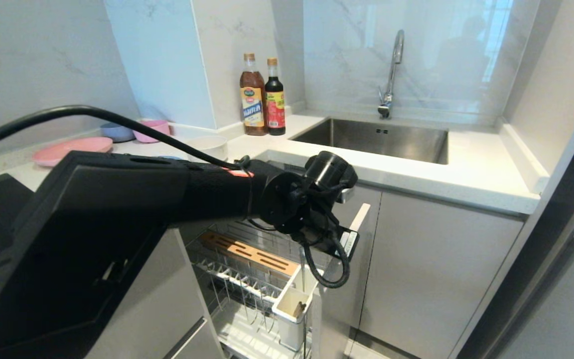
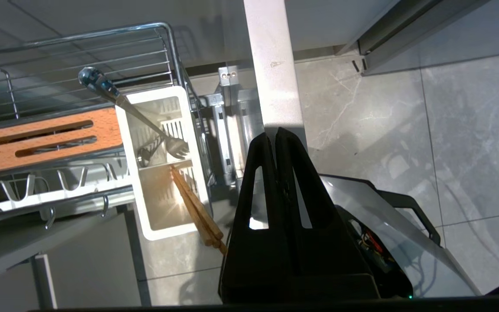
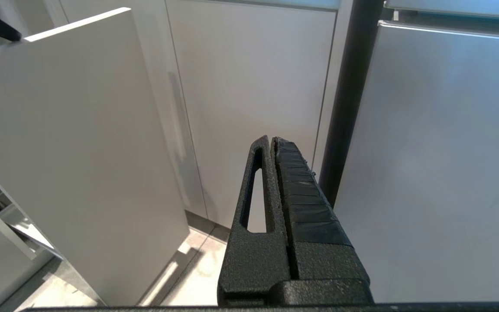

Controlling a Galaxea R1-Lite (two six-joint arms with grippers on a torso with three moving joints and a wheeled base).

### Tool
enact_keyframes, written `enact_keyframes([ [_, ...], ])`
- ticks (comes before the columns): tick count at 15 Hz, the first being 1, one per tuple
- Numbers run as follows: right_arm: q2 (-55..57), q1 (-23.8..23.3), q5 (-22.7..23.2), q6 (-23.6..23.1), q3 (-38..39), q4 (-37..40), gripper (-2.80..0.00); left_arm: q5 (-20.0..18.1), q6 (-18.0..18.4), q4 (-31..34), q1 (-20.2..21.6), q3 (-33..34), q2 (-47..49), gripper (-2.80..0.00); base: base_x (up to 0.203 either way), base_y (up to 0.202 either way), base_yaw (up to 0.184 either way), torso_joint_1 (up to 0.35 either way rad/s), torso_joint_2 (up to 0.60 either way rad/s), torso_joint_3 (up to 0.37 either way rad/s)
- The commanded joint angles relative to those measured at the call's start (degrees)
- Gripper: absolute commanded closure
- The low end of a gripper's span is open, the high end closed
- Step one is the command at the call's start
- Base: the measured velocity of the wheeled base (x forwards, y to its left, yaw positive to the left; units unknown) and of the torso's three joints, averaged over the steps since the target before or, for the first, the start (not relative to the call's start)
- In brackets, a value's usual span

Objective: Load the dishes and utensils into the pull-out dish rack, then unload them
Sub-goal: Open the cupboard

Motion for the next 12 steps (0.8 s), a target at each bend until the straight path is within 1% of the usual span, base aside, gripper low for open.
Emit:
enact_keyframes([
  [1, 0.05, 0.0, 0.01, 0.0, 0.09, 0.0, 0.0, 0.11, -0.08, 0.42, -0.36, -0.27, 0.89, 0.0, 0.0, 0.0, 0.0, 0.0, 0.0, 0.0],
  [12, 0.05, 0.0, 0.01, 0.0, 0.09, 0.0, 0.0, -0.07, -0.08, 0.43, -2.6, -1.37, 1.78, 0.0, 0.0, 0.0, 0.0, 0.0, 0.0, 0.0],
])
